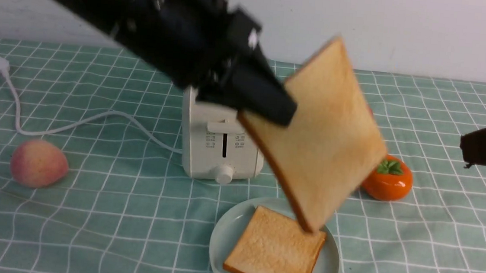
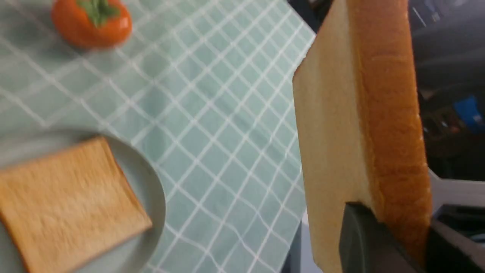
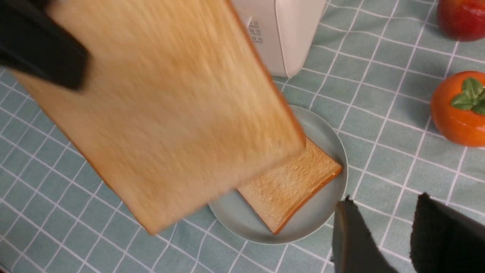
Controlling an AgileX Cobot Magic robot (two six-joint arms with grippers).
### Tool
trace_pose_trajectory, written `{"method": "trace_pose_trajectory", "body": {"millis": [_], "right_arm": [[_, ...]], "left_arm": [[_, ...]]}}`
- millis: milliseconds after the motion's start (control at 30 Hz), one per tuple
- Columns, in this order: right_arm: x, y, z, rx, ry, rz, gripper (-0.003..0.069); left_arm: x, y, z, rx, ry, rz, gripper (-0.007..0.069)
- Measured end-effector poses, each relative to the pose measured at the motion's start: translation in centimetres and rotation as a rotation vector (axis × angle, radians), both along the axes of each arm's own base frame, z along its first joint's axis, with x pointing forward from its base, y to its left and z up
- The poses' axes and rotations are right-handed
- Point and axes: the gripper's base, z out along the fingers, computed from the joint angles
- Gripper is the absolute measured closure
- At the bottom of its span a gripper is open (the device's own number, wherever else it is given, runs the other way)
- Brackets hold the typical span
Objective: Take toasted bread from bread machine on blue coffee table place on plate.
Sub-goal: 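Place the slice of bread on the plate with the left gripper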
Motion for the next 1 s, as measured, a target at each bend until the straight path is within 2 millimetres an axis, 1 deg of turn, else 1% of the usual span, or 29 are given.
{"method": "trace_pose_trajectory", "body": {"millis": [33, 67, 100, 133, 167, 200, 233, 300, 367, 433, 533, 567, 600, 633, 667, 700, 800, 867, 900, 967, 1000], "right_arm": [[0.0, 0.0, 0.0, 0.000, -0.001, 0.000, 0.0419], [0.0, 0.0, 0.0, 0.000, -0.001, 0.000, 0.0419], [0.0, 0.0, 0.0, 0.001, -0.002, -0.001, 0.0419], [0.0, 0.0, 0.0, 0.001, -0.002, -0.001, 0.0419], [0.0, 0.0, 0.0, 0.001, -0.002, -0.001, 0.0419], [0.0, 0.0, 0.0, 0.001, -0.002, -0.001, 0.0419], [0.0, 0.0, 0.0, 0.001, -0.002, -0.001, 0.0419], [0.0, 0.0, 0.0, 0.002, -0.004, -0.002, 0.0419], [0.0, 0.0, 0.0, 0.003, -0.005, -0.003, 0.0419], [0.0, 0.0, 0.0, 0.004, -0.006, -0.003, 0.0419], [0.0, 0.0, 0.0, 0.004, -0.006, -0.003, 0.0419], [0.0, 0.0, 0.0, 0.002, -0.005, -0.003, 0.0419], [0.0, 0.0, 0.0, 0.001, -0.005, -0.004, 0.0419], [0.0, -0.1, 0.0, -0.005, -0.005, -0.004, 0.0419], [0.0, -0.1, 0.0, -0.006, -0.004, -0.005, 0.0419], [0.0, -0.1, -0.1, -0.008, 0.010, -0.014, 0.0419], [-0.2, -0.2, -0.3, -0.008, 0.056, -0.033, 0.0419], [-0.6, -0.3, -0.4, -0.008, 0.073, -0.036, 0.0419], [-1.2, -0.4, -0.6, -0.008, 0.071, -0.035, 0.0419], [-2.2, -0.7, -1.1, -0.013, 0.055, -0.030, 0.0419], [-3.0, -0.9, -1.4, -0.015, 0.029, -0.027, 0.0419]], "left_arm": [[0.3, -0.2, -2.5, 0.008, 0.072, 0.022, 0.0568], [0.5, -0.2, -3.5, 0.009, 0.096, 0.040, 0.0568], [0.7, -0.3, -7.0, 0.018, 0.195, 0.096, 0.0568], [1.0, -0.3, -9.5, 0.023, 0.258, 0.149, 0.0568], [1.0, -0.2, -10.8, 0.022, 0.289, 0.187, 0.0568], [1.0, -0.2, -11.4, 0.029, 0.296, 0.202, 0.0568], [1.1, 0.0, -13.4, 0.044, 0.326, 0.252, 0.0568], [1.4, 0.2, -15.7, 0.078, 0.342, 0.306, 0.0568], [1.7, 0.3, -16.3, 0.092, 0.335, 0.330, 0.0561], [2.0, 0.4, -16.5, 0.101, 0.314, 0.362, 0.0536], [2.9, 0.6, -16.3, 0.105, 0.255, 0.426, 0.0449], [3.2, 0.7, -16.2, 0.109, 0.232, 0.451, 0.0402], [3.3, 0.7, -16.1, 0.109, 0.228, 0.455, 0.0391], [3.7, 0.9, -16.1, 0.117, 0.196, 0.487, 0.0298], [3.8, 0.9, -16.1, 0.120, 0.192, 0.489, 0.0285], [4.0, 1.1, -16.1, 0.140, 0.164, 0.498, 0.0153], [3.8, 1.3, -16.4, 0.200, 0.118, 0.459, 0.0011], [3.6, 1.7, -16.1, 0.234, 0.099, 0.449, -0.0024], [3.5, 2.2, -15.8, 0.255, 0.100, 0.464, -0.0034], [3.4, 3.3, -14.6, 0.269, 0.105, 0.516, -0.0036], [3.3, 4.2, -13.7, 0.271, 0.116, 0.562, -0.0034]]}}
